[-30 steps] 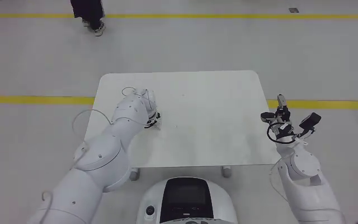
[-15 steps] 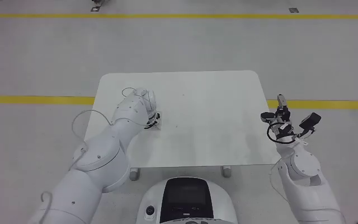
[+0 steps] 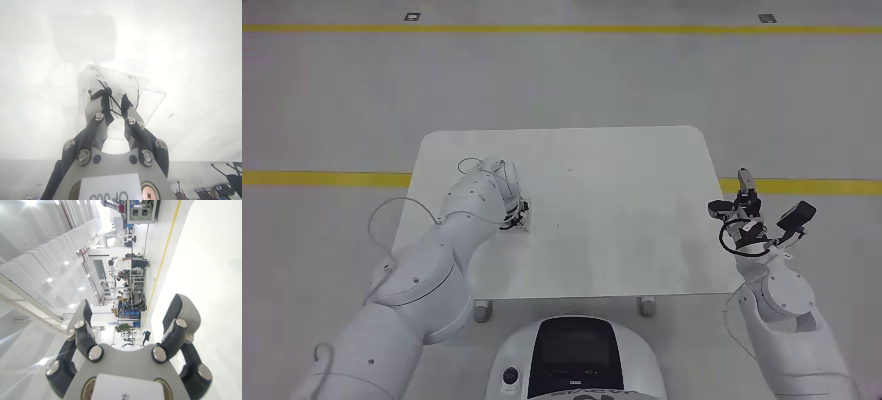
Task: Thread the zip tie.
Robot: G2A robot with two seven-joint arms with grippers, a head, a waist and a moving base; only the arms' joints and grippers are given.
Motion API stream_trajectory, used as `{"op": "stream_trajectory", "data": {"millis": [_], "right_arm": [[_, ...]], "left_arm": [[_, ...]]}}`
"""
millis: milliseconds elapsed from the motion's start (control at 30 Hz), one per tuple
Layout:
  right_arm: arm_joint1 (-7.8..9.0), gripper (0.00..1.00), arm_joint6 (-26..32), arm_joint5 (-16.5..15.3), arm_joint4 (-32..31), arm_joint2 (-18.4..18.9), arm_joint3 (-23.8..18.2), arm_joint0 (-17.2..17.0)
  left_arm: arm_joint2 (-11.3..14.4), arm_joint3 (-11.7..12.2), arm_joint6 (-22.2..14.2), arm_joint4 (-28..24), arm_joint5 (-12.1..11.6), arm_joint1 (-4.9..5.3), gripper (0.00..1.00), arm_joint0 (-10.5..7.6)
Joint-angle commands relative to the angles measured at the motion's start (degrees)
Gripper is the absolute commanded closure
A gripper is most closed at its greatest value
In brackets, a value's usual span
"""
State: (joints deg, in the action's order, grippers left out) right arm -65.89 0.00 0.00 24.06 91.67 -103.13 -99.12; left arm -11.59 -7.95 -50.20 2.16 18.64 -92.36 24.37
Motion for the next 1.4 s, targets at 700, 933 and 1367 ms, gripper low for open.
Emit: {"op": "stream_trajectory", "data": {"millis": [700, 933, 1367], "right_arm": [[0.0, 0.0, 0.0, 0.0, 0.0, 0.0, 0.0, 0.0], [0.0, 0.0, 0.0, 0.0, 0.0, 0.0, 0.0, 0.0], [0.0, 0.0, 0.0, 0.0, 0.0, 0.0, 0.0, 0.0]], "left_arm": [[0.26, -0.18, -0.6, 1.0, 0.84, 0.24, 1.0, 1.02], [0.36, -0.31, -1.33, 1.42, 0.84, 0.23, 1.0, 0.43], [0.84, -1.76, -4.57, 2.88, -0.82, 0.63, 1.0, -1.18]]}}
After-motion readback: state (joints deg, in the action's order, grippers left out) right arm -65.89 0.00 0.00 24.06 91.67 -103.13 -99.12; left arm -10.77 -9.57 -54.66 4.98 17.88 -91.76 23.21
